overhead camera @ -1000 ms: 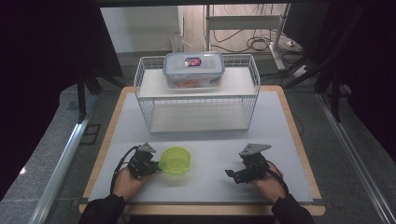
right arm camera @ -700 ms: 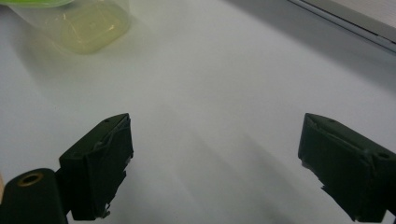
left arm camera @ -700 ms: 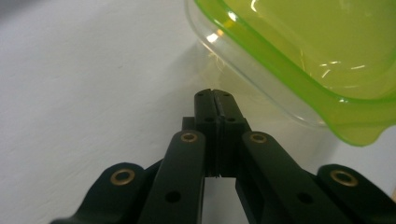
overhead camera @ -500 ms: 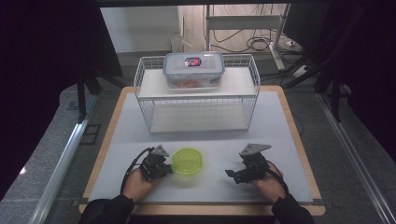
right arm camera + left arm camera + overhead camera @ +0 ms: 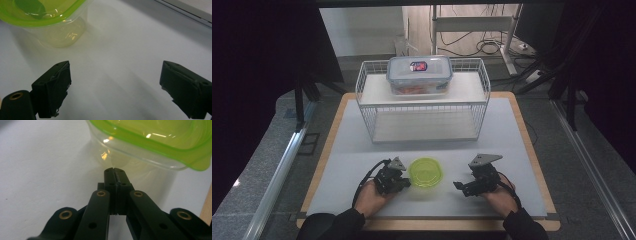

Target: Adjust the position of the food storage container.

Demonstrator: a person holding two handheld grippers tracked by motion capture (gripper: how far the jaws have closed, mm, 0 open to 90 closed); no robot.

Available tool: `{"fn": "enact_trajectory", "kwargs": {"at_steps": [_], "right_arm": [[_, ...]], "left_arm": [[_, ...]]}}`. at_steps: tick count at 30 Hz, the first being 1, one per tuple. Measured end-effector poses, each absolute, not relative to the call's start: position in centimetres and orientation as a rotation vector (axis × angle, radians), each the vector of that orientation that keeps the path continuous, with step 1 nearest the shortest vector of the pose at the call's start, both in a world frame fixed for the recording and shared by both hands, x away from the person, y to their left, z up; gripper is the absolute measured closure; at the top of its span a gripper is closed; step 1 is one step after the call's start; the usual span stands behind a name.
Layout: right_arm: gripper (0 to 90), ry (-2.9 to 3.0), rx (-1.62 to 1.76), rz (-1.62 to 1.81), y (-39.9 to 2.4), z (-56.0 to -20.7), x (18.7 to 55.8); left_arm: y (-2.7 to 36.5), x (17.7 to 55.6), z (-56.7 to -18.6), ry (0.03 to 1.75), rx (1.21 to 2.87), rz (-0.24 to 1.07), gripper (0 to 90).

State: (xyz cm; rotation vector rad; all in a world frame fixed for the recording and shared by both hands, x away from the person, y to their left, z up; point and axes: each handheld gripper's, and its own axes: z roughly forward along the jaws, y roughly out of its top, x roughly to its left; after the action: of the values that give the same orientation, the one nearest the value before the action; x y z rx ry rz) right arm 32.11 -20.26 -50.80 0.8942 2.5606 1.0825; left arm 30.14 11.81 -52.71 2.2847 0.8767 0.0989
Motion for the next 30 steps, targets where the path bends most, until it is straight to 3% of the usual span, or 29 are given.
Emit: {"fn": "enact_trajectory", "kwargs": {"at_steps": [9,13,17,18,20,30], "right_arm": [[10.0,2.547,0.921,1.104,-20.5,-50.7,32.3],[9.4,2.545,0.942,1.133,-20.6,-50.6,32.2],[7.4,2.539,0.939,1.148,-20.5,-50.6,32.2],[7.4,2.539,0.939,1.148,-20.5,-50.6,32.2],[7.4,2.532,0.942,1.148,-20.5,-50.5,32.1],[6.9,2.532,0.943,1.146,-20.5,-50.5,32.1]], "left_arm": [[13.9,29.3,-51.8,0.906,2.239,0.216,71.8],[14.8,28.6,-51.3,0.893,2.213,0.279,59.7],[15.6,27.9,-50.8,0.871,2.171,0.328,39.3],[15.8,27.8,-50.8,0.865,2.164,0.337,39.3],[16.3,27.4,-50.7,0.866,2.148,0.343,28.9],[18.9,25.4,-50.8,0.861,2.101,0.382,8.1]]}}
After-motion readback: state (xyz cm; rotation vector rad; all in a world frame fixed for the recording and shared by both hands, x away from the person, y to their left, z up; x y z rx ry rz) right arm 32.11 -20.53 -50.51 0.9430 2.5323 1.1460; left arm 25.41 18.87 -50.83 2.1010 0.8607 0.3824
